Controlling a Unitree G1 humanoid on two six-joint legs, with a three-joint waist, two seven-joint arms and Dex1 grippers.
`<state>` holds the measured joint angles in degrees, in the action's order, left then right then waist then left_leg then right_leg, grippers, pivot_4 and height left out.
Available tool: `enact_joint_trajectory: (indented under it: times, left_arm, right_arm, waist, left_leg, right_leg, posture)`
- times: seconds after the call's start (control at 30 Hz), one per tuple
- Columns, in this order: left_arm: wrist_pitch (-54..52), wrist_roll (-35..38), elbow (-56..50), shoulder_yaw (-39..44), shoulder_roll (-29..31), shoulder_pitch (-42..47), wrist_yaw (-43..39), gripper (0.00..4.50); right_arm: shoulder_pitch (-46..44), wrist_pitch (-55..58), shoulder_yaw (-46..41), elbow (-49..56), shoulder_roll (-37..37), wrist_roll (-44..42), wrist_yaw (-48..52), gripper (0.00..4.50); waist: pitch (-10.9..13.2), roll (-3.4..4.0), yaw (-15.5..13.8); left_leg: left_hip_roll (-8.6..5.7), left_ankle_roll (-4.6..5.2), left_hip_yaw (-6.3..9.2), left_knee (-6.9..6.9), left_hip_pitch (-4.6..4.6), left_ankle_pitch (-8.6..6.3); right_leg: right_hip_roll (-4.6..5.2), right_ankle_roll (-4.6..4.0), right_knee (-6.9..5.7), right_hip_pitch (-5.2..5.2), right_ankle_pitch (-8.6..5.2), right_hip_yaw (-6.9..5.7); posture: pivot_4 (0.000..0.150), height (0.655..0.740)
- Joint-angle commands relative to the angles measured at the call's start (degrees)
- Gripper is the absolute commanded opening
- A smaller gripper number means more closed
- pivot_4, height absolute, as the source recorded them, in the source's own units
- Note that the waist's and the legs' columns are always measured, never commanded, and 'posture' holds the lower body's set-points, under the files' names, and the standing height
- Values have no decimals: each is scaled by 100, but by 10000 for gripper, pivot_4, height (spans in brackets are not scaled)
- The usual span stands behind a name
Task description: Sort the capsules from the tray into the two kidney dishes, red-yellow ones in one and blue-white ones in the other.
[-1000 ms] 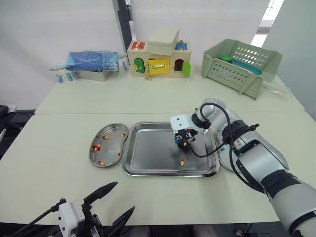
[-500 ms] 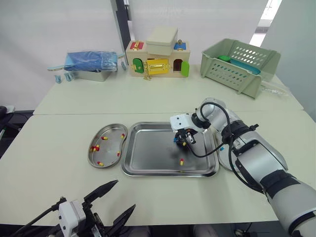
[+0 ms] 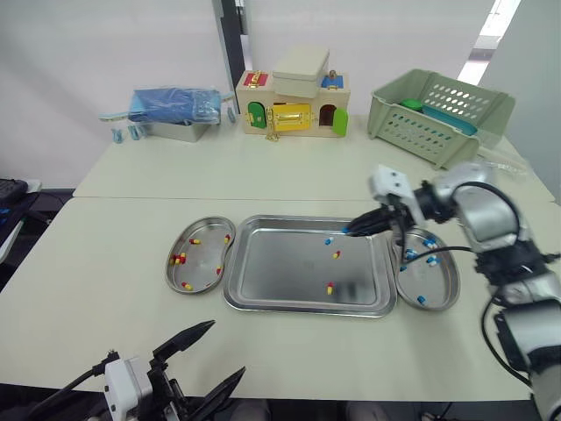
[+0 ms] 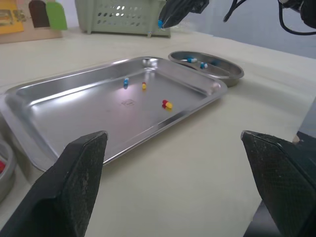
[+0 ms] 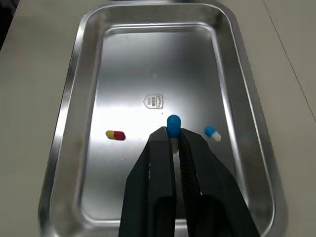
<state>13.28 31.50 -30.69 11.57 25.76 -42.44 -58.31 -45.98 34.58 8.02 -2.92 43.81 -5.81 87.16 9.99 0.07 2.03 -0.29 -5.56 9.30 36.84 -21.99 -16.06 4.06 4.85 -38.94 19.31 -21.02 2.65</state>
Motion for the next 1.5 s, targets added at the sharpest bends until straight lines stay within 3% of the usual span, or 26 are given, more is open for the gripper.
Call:
enact_joint_trajectory:
  times: [0.03,0.17,0.3,0.67,1.0,1.2,1.5]
  left_arm:
    - [208,72,-11,-45,30,114,-138,45000]
    - [227,105,116,-123,131,306,-342,45000]
    - [217,122,245,-192,266,455,-544,45000]
    - [147,163,397,-180,344,750,-590,45000]
    - [165,170,418,-135,311,732,-505,45000]
    - [139,187,495,-68,264,843,-297,45000]
    - [148,163,538,89,89,753,83,45000]
  right_arm:
    - [527,579,-657,819,672,-377,-205,64]
    - [1748,815,-1362,1229,1556,-474,-503,64]
    - [2502,922,-1716,1385,1733,-639,-898,64]
    - [2830,935,-1542,1256,1558,-944,-1679,64]
    - [2911,858,-1691,1127,1510,-1293,-1831,26821]
    - [3180,561,-2924,889,1007,-1917,-2185,44834]
    - [4146,-742,-4683,99,374,-2054,-3055,44834]
  waist:
    - [1,-2,-4]
    - [5,-4,-27]
    - [6,-5,2]
    - [8,-10,27]
    - [9,-11,-1]
    - [11,-15,-18]
    - [14,-22,-12]
  left_leg:
    - [0,0,0,0,0,0]
    - [0,1,-4,1,0,0]
    - [1,1,-6,1,2,0]
    - [1,0,-7,1,6,0]
    - [1,0,-7,2,7,0]
    - [0,0,-6,2,6,0]
    - [1,1,-6,2,11,0]
  right_leg:
    - [0,0,1,0,0,-1]
    - [0,1,4,-3,0,1]
    - [0,1,2,-4,0,2]
    - [-1,1,2,-9,0,4]
    - [-1,1,2,-10,0,3]
    - [-1,1,2,-12,0,3]
    - [-1,1,2,-17,0,2]
  posture:
    - [1500,7400]
    - [1500,7400]
    - [1500,7400]
    - [1500,7400]
    - [1500,7400]
    - [1500,7400]
    - [1500,7400]
